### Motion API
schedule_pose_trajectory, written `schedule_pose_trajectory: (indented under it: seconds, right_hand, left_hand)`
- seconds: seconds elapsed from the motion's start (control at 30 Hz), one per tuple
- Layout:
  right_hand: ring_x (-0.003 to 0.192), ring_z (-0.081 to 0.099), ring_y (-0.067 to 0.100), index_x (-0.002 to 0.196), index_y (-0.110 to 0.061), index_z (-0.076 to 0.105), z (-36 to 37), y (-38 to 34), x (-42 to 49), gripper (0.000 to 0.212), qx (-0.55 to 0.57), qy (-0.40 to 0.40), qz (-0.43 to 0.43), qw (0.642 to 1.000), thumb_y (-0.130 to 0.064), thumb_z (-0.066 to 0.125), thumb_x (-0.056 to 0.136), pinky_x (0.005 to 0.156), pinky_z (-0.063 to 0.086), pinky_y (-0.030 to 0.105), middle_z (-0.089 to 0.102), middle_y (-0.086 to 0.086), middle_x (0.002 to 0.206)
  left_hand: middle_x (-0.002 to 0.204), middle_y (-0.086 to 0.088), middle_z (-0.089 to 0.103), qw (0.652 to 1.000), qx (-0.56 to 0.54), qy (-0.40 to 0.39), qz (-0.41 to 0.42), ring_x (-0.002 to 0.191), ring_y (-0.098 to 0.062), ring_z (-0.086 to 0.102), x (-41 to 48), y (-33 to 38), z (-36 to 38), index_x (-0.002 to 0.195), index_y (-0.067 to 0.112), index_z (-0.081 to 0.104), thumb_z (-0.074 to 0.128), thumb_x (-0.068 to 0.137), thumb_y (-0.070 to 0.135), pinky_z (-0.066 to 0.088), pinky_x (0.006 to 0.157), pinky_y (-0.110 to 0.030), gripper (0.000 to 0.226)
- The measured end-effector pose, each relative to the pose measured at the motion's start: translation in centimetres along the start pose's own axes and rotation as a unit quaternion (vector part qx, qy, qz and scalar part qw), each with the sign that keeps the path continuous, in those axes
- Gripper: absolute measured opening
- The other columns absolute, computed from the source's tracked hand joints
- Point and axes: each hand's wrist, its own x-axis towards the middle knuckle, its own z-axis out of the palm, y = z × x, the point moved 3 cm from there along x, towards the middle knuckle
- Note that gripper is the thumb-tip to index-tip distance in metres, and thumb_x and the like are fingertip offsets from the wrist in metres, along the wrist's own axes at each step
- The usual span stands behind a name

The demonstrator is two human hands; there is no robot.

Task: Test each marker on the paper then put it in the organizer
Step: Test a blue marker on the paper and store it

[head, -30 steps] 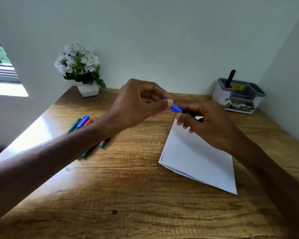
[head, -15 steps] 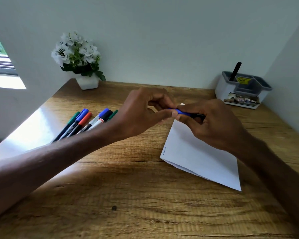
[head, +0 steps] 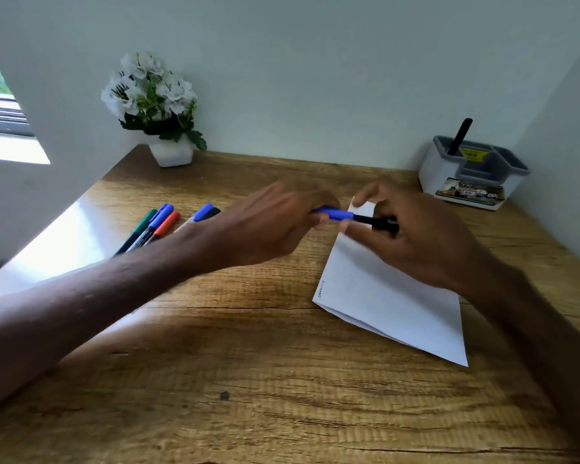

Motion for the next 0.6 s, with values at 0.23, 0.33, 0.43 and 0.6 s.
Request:
schedule_pose_trajectory:
  seconds: [0.23,0.33,0.43,0.6]
  right_hand:
    - [0.077,0.065,0.016,0.103,-0.011,0.069,-2.6,1.9,0.5,0.04,0.592,0.002,0.072,0.802,0.009,0.034,0.098,0.058,0.053,0.028,0.074,0.01,0.093]
    - [0.091,0.069,0.015,0.121,-0.01,0.068,-2.1,2.2,0.3,0.036,0.613,-0.025,0.057,0.788,0.005,0.045,0.097,0.069,0.059,0.024,0.074,0.006,0.1]
    - [0.081,0.064,0.019,0.11,-0.007,0.068,-0.9,1.6,-0.3,0.02,0.568,-0.042,0.041,0.821,-0.009,0.063,0.09,0.058,0.054,0.026,0.067,0.008,0.085]
    - [0.063,0.065,0.028,0.098,-0.002,0.069,-0.1,0.1,-1.6,0.029,0.498,-0.061,0.09,0.861,-0.026,0.062,0.085,0.046,0.051,0.03,0.067,0.018,0.071]
  left_hand:
    - [0.073,-0.007,0.057,0.985,-0.098,0.038,-0.138,0.063,-0.019,0.049,-1.0,-1.9,0.7,0.093,0.005,0.055,0.04,0.11,0.034,0.041,0.062,-0.037,0.037]
    - [0.07,-0.006,0.055,0.978,-0.156,0.016,-0.139,0.059,-0.013,0.049,-0.7,-1.4,0.5,0.088,0.001,0.054,0.048,0.105,0.047,0.044,0.062,-0.035,0.049]
    - [0.099,0.013,0.068,0.966,-0.215,-0.052,-0.132,0.092,-0.003,0.065,-0.8,-1.6,0.4,0.106,0.016,0.06,0.063,0.089,0.057,0.055,0.079,-0.036,0.045]
    - [0.146,0.021,0.039,0.945,-0.242,-0.179,-0.128,0.141,0.001,0.035,-1.1,-1.7,0.8,0.148,0.032,0.032,0.079,0.068,0.065,0.031,0.114,-0.021,0.098]
